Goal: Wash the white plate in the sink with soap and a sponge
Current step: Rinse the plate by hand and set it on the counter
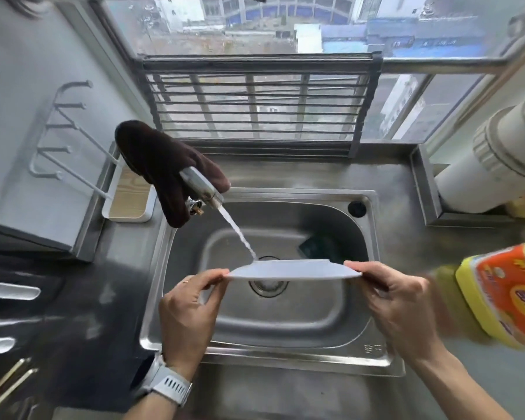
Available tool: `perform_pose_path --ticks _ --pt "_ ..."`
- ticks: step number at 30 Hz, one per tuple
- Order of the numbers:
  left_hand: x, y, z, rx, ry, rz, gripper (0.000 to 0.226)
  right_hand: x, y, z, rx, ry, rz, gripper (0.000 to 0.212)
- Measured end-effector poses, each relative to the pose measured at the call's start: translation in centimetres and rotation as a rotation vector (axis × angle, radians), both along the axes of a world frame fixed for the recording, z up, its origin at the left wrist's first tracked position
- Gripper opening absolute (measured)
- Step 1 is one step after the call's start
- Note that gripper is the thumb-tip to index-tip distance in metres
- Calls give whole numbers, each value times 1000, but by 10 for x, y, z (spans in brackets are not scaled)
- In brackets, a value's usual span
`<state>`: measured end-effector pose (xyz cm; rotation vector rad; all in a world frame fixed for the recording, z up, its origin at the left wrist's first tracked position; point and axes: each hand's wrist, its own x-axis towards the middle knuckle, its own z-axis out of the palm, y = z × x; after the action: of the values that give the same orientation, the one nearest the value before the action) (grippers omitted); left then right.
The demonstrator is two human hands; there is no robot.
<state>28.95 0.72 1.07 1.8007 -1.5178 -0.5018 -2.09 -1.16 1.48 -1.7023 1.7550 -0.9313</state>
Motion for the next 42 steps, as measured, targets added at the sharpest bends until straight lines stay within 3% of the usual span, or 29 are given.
perform_pose_path --ticks 3,5,10,14,18,29,34,42 --pt "-5 -5 1 23 -28 -7 14 -3 -1 -3 18 0 15 15" --pt "-11 -9 -2 33 -22 8 12 -3 -1 -10 61 7 -1 32" --pt "-18 -13 -10 16 38 21 12 -12 1 -20 23 -39 -48 12" --pt "-24 -14 -28 84 22 8 10 -13 -2 -40 123 -15 -61 27" --pt "-25 -12 -29 98 47 2 8 -14 -7 -43 129 -54 -75 26" --pt "-50 -29 29 129 203 22 14 -37 -5 6 150 -253 -175 12" --pt "-102 -27 35 310 356 34 8 -75 12 22 249 -399 -403 15" --pt "-191 20 13 620 422 -13 10 -148 82 2 454 -314 -604 12"
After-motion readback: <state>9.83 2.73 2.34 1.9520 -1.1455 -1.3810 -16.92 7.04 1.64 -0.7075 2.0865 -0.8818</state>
